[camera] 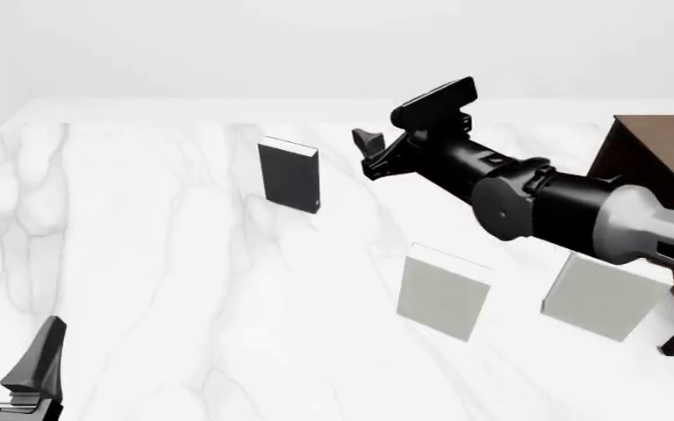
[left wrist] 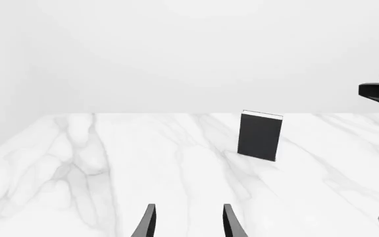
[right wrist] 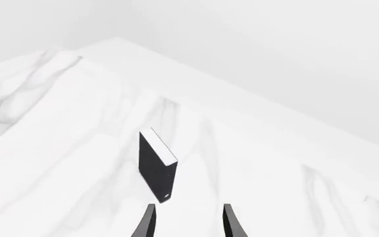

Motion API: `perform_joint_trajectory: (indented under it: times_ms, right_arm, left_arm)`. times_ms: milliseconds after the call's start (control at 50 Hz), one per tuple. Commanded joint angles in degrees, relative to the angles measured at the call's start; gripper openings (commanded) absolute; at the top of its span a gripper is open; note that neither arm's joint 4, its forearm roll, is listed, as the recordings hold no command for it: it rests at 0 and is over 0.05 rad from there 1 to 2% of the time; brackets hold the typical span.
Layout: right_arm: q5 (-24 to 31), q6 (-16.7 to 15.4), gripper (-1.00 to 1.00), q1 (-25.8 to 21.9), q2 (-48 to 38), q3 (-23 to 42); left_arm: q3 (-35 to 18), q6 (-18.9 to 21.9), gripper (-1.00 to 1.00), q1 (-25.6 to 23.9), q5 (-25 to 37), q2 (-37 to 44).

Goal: Pick up the book on the left and place it on top of the shelf.

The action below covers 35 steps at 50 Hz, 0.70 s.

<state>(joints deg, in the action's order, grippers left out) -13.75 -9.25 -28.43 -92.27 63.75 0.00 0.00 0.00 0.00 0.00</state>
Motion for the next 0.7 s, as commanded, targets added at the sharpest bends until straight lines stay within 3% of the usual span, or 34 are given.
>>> perform_joint_trajectory:
  times_ms: [20, 700]
  right_arm:
    - [-1.93, 0.75, 1.00, -0.65, -3.72, 1.51]
    - [-3.97, 1.60, 1.00, -2.50, -13.06, 8.46]
  left_arm:
    - [0.00, 0.00, 1.00, 0.00, 0.00, 0.00]
    - [0.00, 0.00, 1.00, 0.00, 0.00, 0.00]
